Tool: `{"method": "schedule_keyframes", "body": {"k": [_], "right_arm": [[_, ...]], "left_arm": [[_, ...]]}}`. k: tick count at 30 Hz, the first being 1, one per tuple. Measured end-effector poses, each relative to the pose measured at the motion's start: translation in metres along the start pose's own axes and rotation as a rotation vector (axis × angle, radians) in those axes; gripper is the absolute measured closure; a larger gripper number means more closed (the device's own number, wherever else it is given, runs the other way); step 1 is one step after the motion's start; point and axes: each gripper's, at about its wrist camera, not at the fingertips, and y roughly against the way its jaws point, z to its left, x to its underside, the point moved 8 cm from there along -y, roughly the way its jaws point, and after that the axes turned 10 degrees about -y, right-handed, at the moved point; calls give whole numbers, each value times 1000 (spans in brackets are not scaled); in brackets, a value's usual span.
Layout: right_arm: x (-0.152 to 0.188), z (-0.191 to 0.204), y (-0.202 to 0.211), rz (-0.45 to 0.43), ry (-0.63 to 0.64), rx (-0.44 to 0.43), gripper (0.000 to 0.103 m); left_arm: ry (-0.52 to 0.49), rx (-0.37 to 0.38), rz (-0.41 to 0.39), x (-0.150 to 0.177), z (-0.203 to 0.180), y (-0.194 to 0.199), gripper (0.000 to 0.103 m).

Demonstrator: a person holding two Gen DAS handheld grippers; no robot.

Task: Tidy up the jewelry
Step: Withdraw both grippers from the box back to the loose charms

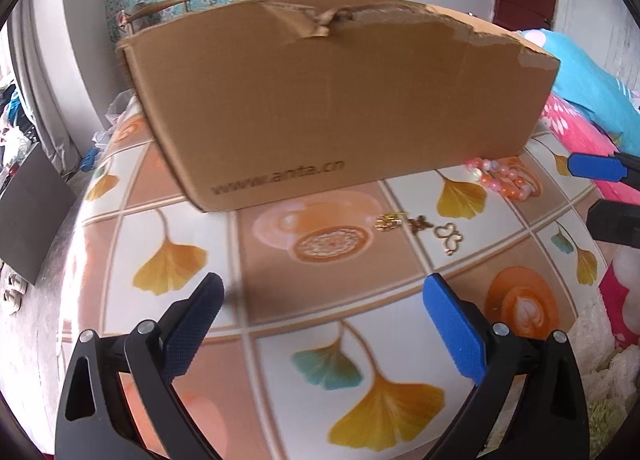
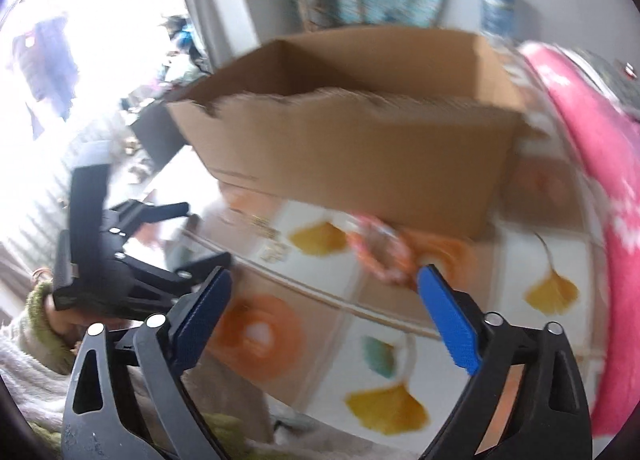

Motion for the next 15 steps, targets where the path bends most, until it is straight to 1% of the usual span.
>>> {"method": "schedule_keyframes", "body": {"k": [1,2,3,4,6,9,11,13,15], "right_arm": [[-1,5,-3,2,12,-10,21],[-2,11,-9,13,28,-21,26],[-1,16,-15,25,41,-24,32],[0,20,-21,36,55,-22,35],[3,29,-34,63,84,-10,47],[4,35,-51,100,90,9,56],[5,36,-59,119,77,18,63],[5,37,-65,130,72,35,64],[5,37,-68,130,74,57,67]], "left_arm": [[3,-6,-5,1,3,1,5],[7,-12,-9,2,5,3,6],[13,-22,-13,3,9,4,8],[20,-28,-15,4,12,5,10],[45,-32,-17,5,19,5,14],[83,-25,-17,6,25,4,21],[88,-20,-25,5,26,4,25],[90,-15,-28,4,26,4,27],[89,-8,-32,2,27,4,28]]}}
